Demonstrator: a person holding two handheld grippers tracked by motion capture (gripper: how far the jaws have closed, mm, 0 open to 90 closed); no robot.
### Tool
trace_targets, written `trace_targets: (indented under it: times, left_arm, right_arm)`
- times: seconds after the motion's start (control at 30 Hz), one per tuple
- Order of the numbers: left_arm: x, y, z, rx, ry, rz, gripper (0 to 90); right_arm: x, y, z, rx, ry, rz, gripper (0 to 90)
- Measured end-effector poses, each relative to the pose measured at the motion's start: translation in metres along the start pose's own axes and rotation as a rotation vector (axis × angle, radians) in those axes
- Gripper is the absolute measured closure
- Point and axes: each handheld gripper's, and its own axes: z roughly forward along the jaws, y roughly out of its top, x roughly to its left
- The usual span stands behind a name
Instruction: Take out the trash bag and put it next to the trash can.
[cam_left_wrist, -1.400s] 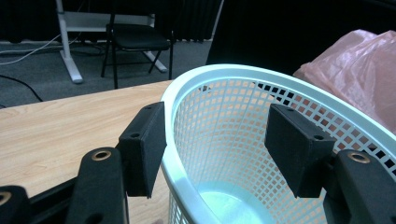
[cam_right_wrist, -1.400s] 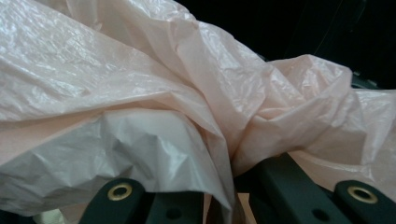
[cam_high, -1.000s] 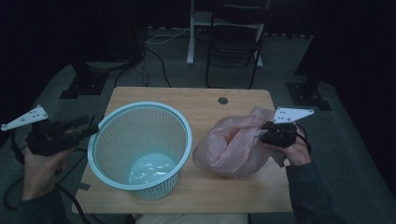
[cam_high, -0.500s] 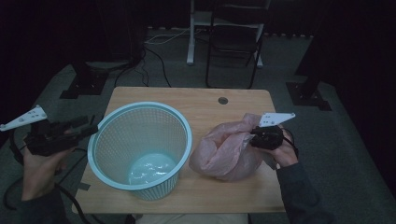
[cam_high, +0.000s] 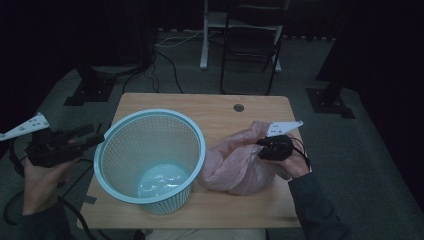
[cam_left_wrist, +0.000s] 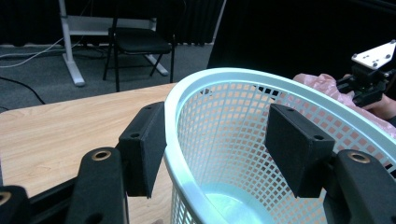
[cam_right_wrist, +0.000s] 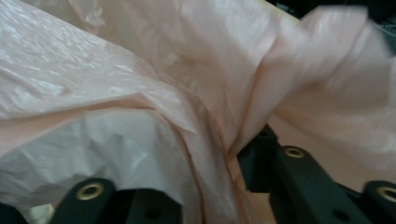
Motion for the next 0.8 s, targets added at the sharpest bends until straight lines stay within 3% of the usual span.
trace_targets:
  times: [0.2,0.37,0.6,0.8]
  left_arm:
    - [0.001,0.000,0.000,0.000,0.003,-0.002,38.7]
    - [-0.001,0.000,0.001,0.000,0.000,0.000,38.7]
    - [0.000,0.000,0.001,0.000,0.001,-0.003,38.7]
    - [0.000,0.000,0.000,0.001,0.001,-0.002,38.7]
  right_arm:
    - [0.000,-0.002,-0.012,0.015,-0.030,0.021,47.3]
    - [0.002,-0.002,-0.027,0.026,-0.090,0.017,33.5]
    - [0.005,-0.008,-0.048,0.035,-0.133,0.019,28.8]
    - [0.014,-0.019,-0.058,0.063,-0.113,-0.004,22.6]
